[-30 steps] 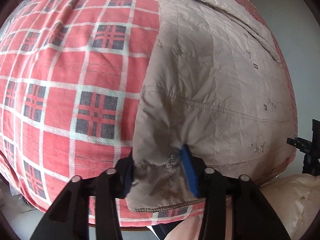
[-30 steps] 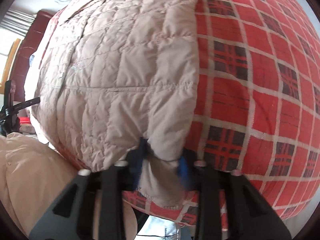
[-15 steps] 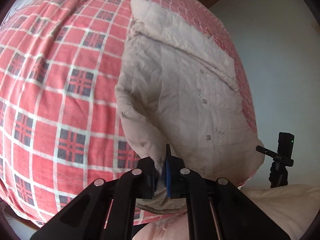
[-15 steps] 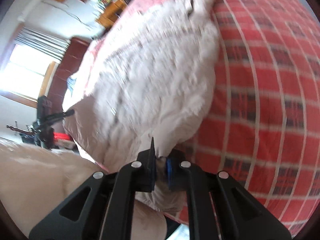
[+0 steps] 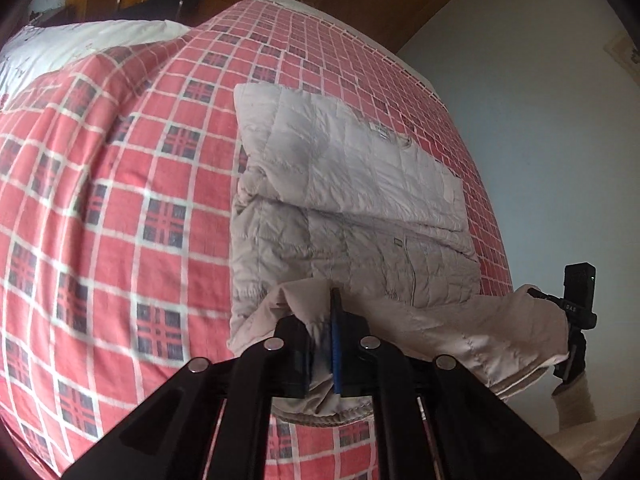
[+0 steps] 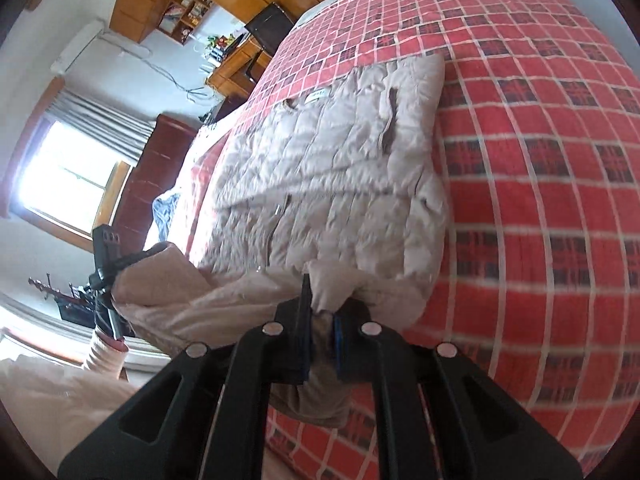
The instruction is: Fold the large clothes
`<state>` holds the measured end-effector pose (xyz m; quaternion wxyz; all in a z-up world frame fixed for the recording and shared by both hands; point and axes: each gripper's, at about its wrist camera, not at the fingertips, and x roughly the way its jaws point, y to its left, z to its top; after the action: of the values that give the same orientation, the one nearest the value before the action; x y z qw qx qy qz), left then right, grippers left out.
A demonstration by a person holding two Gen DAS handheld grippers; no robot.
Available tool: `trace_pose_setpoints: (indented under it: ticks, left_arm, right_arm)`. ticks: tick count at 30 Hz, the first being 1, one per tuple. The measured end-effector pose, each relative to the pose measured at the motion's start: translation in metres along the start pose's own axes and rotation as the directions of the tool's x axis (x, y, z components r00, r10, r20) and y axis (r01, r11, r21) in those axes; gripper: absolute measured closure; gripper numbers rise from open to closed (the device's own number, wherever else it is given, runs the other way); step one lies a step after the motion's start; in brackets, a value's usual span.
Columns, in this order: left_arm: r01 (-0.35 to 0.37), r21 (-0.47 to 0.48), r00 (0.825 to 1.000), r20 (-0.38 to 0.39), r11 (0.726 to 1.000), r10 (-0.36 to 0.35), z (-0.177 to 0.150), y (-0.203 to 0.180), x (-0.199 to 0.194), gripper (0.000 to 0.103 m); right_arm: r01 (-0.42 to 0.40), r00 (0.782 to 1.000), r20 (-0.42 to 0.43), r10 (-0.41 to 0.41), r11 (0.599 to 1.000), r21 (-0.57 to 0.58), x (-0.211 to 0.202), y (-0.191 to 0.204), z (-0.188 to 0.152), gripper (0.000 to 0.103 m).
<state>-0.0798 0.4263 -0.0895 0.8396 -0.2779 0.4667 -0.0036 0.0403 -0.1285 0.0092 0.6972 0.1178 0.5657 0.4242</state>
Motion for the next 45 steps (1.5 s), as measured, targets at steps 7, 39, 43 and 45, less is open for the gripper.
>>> trace_pose_setpoints:
  ticks: [7,39,43,45]
  left_arm:
    - [0.011,-0.034,1.0,0.011,0.999,-0.01,0.049,0.02,0.031,0.095]
    - [0.334,-0.303,0.932,0.252,0.893,-0.263,0.118,0.086,-0.004,0.063]
    - [0.173,-0.249,0.975,0.178,0.953,-0.131,0.117,0.081,0.007,0.058]
    - [0.097,-0.198,0.989,0.126,0.975,-0.073,0.113,0.075,0.024,0.054]
  right_arm:
    - [-0.013,1.0,0.004,0.013,0.998,0.069,0.016,-0.031,0.05,0.096]
    - [0.079,0.995,0.046,-0.087,0.986,0.148,0.015,-0.069,0.103,0.03]
    - [0.121,0.992,0.014,-0.123,0.987,0.101,0.038,-0.058,0.107,0.024]
    - [0.141,0.99,-0.008,-0.141,0.986,0.091,0.054,-0.056,0.111,0.023]
